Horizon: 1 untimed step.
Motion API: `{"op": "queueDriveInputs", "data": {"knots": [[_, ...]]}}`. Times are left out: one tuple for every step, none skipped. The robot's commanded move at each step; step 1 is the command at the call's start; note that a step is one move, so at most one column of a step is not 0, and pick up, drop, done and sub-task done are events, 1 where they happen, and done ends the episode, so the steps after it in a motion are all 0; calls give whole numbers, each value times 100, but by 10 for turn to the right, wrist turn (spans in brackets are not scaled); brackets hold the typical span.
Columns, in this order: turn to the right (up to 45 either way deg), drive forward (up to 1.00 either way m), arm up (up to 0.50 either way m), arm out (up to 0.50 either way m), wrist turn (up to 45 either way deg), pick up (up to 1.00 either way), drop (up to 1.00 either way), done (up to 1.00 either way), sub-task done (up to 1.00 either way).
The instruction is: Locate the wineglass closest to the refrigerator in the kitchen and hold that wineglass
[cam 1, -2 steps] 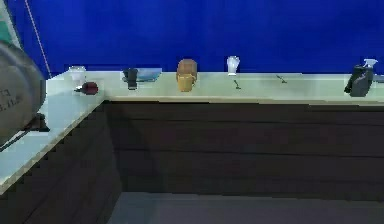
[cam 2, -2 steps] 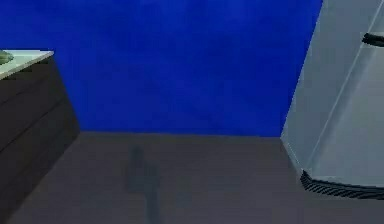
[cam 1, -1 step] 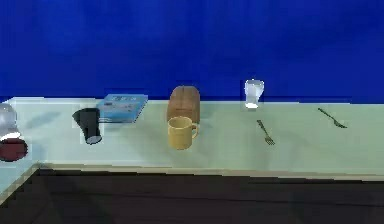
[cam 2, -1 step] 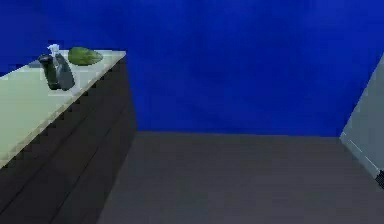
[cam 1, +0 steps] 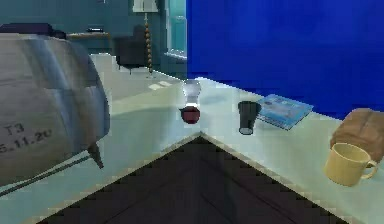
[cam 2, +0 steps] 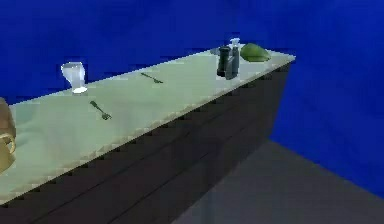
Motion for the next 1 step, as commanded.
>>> {"op": "queueDriveInputs", "data": {"knots": [[-450,0,0,0,0,0,0,0,0]]}}
